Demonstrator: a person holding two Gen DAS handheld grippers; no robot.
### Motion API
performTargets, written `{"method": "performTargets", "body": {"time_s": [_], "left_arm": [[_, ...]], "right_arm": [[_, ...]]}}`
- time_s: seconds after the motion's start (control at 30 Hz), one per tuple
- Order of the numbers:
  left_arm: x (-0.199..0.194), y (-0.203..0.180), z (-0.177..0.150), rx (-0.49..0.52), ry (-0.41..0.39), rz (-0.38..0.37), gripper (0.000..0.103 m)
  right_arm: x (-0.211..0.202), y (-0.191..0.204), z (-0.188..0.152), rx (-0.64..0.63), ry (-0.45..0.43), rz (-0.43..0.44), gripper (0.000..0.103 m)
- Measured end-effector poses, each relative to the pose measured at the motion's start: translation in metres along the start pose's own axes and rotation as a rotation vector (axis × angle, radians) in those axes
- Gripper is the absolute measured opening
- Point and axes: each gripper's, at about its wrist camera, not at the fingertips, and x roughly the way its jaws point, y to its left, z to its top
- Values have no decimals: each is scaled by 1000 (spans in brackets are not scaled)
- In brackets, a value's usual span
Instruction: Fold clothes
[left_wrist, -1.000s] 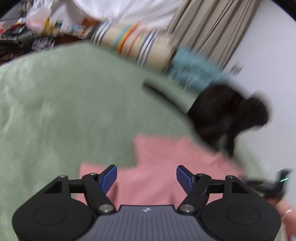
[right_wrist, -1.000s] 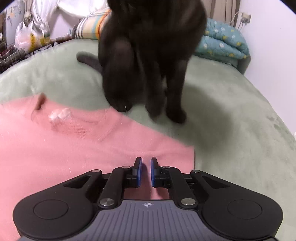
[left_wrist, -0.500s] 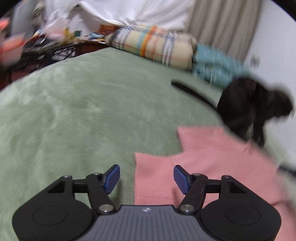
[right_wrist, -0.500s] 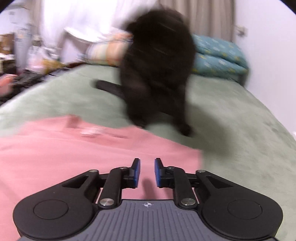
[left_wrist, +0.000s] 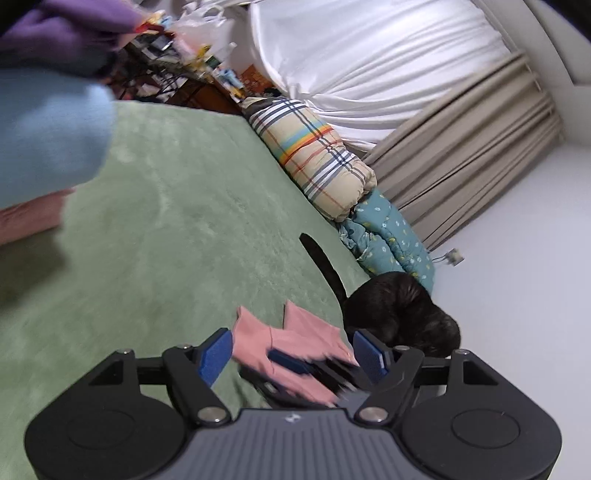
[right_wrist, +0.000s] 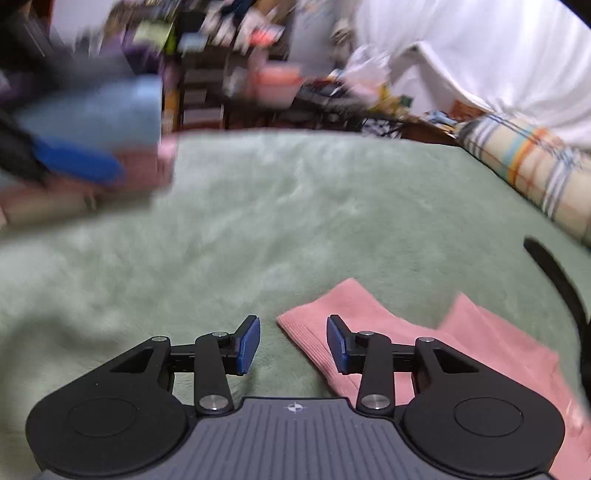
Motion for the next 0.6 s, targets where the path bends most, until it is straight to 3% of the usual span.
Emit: {"method": "performTargets", "body": {"time_s": [0.03, 0.1, 0.13, 0.27, 0.33, 0.4, 0.5, 0.6], "left_arm": [[-3, 4, -2, 6, 8, 10, 72], [-8, 10, -5, 4, 15, 18, 72], [-9, 12, -7, -2, 16, 15, 72], [-6, 13, -15, -12, 40, -24, 72], [0, 8, -18, 10, 53, -41, 72], [6, 0, -21, 38, 60, -59, 72], [22, -9, -25, 30, 90, -91, 72], [35, -19, -33, 37, 115, -108, 72]], "right_arm": [[10, 5, 2, -27, 37, -16, 36], [18, 2, 1, -18, 62, -34, 11], [18, -6, 2, 30, 61, -41, 9], [-24, -45, -7, 404, -91, -92, 9], [-63, -82, -37, 703, -208, -128, 9], [-89, -104, -68, 883, -276, -177, 9], [-115, -127, -117, 1068, -332, -278, 9], [-111, -139, -151, 1157, -292, -301, 9]]}}
